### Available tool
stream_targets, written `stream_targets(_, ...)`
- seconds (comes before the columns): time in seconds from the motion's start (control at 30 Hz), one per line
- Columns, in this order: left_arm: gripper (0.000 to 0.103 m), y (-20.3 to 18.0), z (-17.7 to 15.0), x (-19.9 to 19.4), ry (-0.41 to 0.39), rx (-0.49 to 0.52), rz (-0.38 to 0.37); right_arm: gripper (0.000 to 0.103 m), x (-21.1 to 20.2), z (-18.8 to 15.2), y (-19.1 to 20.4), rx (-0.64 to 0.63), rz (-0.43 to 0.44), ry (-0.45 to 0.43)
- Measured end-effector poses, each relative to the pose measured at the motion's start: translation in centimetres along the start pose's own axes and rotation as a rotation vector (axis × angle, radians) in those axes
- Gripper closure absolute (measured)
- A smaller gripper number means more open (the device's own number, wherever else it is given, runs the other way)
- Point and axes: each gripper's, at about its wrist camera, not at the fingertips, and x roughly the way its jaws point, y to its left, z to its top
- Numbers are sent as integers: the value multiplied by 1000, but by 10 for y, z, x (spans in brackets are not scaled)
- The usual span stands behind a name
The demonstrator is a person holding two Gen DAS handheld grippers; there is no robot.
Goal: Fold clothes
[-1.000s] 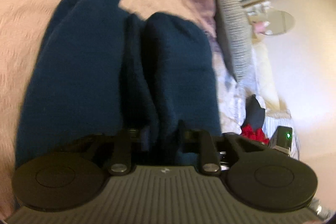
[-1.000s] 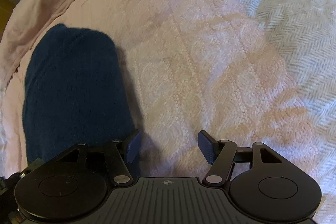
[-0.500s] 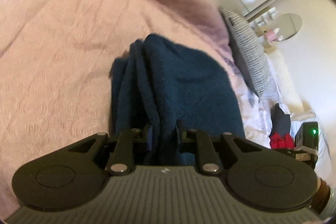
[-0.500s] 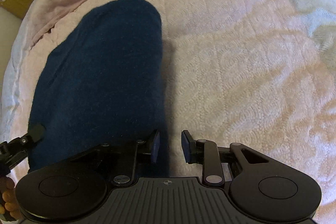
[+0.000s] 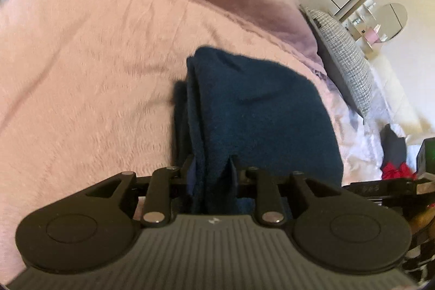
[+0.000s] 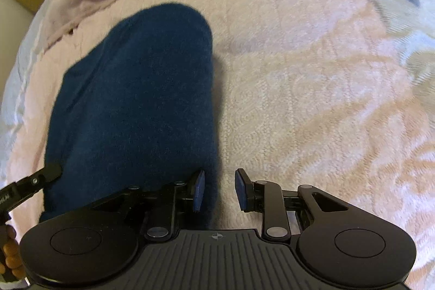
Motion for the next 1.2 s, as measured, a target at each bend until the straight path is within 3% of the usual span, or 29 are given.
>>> stream_targets(0.1, 85, -9, -1, -22, -43, 32, 62, 74, -21, -5, 2, 3, 12, -71)
stream_targets(0.2, 85, -22, -6, -41, -83, 63, 72, 74, -39, -10, 5, -3, 46, -140)
stream_targets(0.27, 84, -29, -14, -40, -61, 65, 81, 74, -38, -12, 10, -29, 87, -127)
stream_targets(0.4, 89, -44, -30, -38, -4, 57, 181, 74, -26, -9, 21, -75, 76, -41)
stream_targets(0.53, 88, -73, -32, -73, -56, 83, 264, 72, -56, -6, 27, -123, 112, -47)
stream_targets(0.57, 87, -80, -31, -80, -66, 100, 285, 70, -63, -6, 29, -141, 110, -44)
stream_targets(0.6, 86, -87, -31, -86, -70, 114, 301, 61, -71, -7, 31, -157, 107, -42)
stream_targets(0.63, 85, -93, -30, -92, -66, 128, 318, 53, -78, -10, 32, -167, 100, -50)
stream_targets(0.7, 84, -104, -28, -103, -49, 158, 348, 50, -91, -15, 32, -171, 94, -61)
stream_targets(0.9, 78, -135, -30, -124, 8, 309, 455, 49, -123, -37, 28, -105, 80, -68)
stream_targets(1.13, 74, -137, -43, -132, 75, 471, 557, 49, -158, -67, 35, -48, 46, -131)
stream_targets(1.2, 74, -131, -45, -136, 99, 455, 580, 49, -168, -77, 37, -35, 51, -148)
